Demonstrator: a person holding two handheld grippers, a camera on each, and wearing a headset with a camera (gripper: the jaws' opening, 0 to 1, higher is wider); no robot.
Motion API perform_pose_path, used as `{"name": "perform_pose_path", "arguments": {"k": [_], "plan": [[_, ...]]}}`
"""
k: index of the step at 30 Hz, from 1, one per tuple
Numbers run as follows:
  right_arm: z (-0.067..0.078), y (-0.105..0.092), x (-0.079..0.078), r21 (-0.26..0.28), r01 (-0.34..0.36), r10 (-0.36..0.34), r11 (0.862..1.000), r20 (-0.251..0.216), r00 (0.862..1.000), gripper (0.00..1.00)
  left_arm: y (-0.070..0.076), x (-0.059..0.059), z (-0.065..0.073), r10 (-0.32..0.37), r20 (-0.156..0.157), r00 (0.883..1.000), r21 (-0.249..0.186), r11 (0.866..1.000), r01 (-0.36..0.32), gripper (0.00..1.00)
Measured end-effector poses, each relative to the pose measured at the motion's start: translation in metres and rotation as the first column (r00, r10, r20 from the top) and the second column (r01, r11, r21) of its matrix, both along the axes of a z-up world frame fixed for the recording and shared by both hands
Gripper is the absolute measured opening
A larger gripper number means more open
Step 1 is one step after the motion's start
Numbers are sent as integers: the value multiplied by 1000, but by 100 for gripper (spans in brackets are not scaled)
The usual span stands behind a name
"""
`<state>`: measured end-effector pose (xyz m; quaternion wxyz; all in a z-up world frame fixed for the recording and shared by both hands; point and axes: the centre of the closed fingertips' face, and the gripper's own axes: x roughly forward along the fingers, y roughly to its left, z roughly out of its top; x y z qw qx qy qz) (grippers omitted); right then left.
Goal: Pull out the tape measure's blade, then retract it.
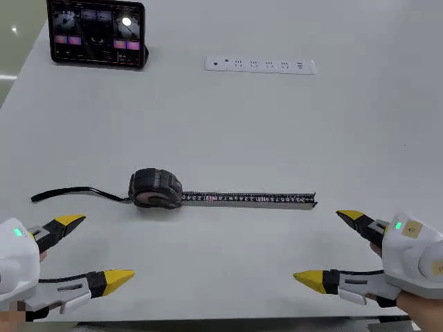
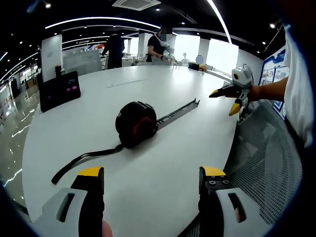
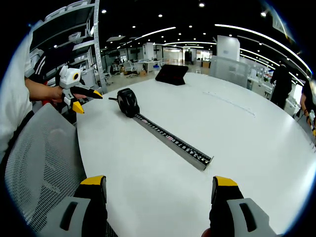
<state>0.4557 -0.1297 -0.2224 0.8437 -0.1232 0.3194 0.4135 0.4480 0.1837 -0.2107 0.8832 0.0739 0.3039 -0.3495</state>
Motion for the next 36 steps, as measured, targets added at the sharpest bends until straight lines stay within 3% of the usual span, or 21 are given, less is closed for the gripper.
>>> {"name": "perform_pose_path", "arguments": {"k": [26, 36], "plan": [[1, 1, -4, 3, -1, 1, 1000, -3, 1000, 90, -3, -2, 0, 1, -9, 1000, -15, 1000, -1, 78], [2, 1, -5, 5, 1, 0, 1000, -4, 1000, 93, -1, 0, 0, 10, -11, 1000, -22, 1000, -10, 82]]}}
